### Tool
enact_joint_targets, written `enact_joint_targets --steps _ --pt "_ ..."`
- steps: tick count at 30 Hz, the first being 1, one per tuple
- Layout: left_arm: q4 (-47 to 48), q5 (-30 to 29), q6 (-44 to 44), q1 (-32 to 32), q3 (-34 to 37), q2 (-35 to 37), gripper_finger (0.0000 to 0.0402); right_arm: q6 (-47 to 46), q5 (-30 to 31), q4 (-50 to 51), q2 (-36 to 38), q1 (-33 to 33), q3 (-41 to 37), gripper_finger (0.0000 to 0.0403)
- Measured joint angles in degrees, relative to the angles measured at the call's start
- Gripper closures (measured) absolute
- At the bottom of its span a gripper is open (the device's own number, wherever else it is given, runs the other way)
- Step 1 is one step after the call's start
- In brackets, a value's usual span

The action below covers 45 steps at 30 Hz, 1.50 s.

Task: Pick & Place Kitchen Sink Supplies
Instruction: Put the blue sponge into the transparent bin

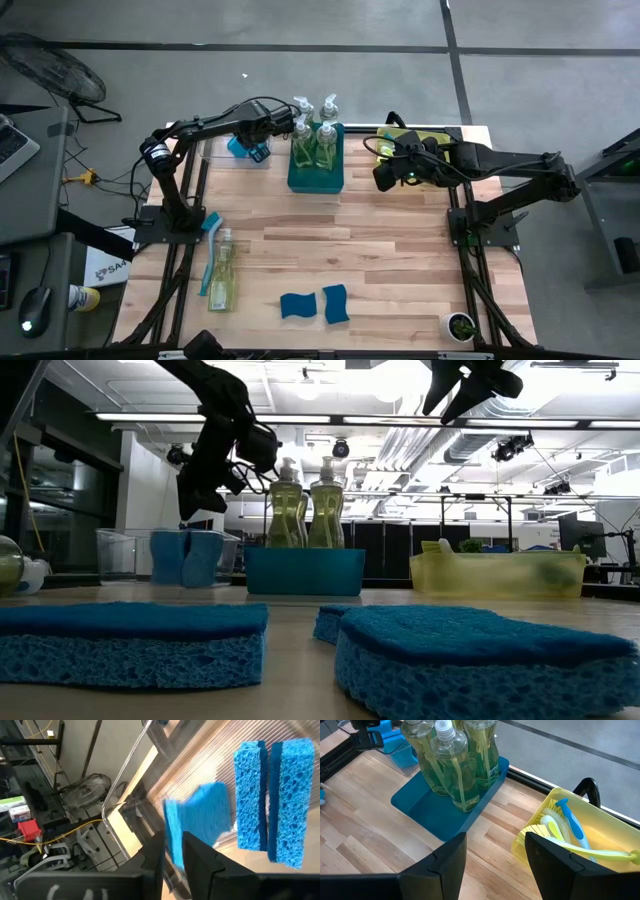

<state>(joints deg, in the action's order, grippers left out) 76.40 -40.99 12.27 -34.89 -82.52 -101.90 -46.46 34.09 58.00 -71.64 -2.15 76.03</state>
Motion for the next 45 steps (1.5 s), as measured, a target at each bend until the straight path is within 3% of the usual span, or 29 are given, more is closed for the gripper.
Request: enact_joint_targets --steps 10,28,35,45 --pt "0.0 -0.3 0.0 0.0 0.0 1.3 0.0304 0.2 0.0 0.0 0.0 0.0 0.0 0.0208" --pt "4.2 1.6 -0.6 0.0 0.0 11.1 0.0302 0.4 0.0 0.0 0.0 0.0 0.0 0.0208" --pt "5.3 5.7 0.1 0.0 0.0 17.3 0.0302 1.4 -0.5 0.0 0.0 0.0 0.0 0.0208" --pt "3.7 16.9 0.0 0.6 0.0 26.1 0.0302 8.4 -5.2 0.0 0.0 0.0 0.0 0.0208"
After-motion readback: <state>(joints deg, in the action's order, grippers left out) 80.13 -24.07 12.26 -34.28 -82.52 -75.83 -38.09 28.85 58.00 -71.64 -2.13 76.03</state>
